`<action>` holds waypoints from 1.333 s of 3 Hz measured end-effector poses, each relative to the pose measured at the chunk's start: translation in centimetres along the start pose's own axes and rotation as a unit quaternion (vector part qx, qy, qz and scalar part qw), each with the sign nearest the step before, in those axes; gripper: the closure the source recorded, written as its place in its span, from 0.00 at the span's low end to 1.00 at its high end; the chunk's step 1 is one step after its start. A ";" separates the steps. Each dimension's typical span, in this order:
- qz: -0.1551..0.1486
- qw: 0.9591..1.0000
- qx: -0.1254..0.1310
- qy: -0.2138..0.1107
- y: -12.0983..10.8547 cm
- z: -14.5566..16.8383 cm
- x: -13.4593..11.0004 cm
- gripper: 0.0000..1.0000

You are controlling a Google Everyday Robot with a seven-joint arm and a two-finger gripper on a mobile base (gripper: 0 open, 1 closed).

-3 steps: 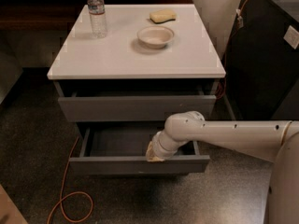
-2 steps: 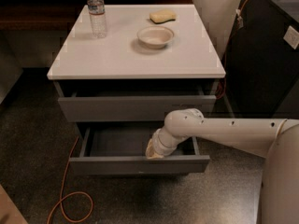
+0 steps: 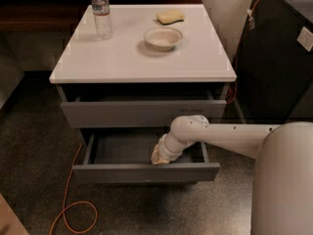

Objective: Open middle drawer

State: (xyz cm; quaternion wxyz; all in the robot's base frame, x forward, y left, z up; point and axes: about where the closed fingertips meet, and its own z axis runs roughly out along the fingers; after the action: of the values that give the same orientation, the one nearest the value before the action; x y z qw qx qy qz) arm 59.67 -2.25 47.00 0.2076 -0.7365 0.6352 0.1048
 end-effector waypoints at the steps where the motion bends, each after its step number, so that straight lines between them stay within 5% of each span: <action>1: 0.004 1.000 0.002 -0.001 -1.2 2.1 0.9 1.00; 4: 0.024 0.999 -0.018 0.014 -2.0 6.3 3.1 1.00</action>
Offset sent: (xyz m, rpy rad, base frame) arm 0.0464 -0.0013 -0.0397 -0.0030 -0.0092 -0.0362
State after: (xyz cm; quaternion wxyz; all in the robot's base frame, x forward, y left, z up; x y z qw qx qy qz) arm 62.89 -2.07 40.44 0.1829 -0.7262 0.6534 0.1106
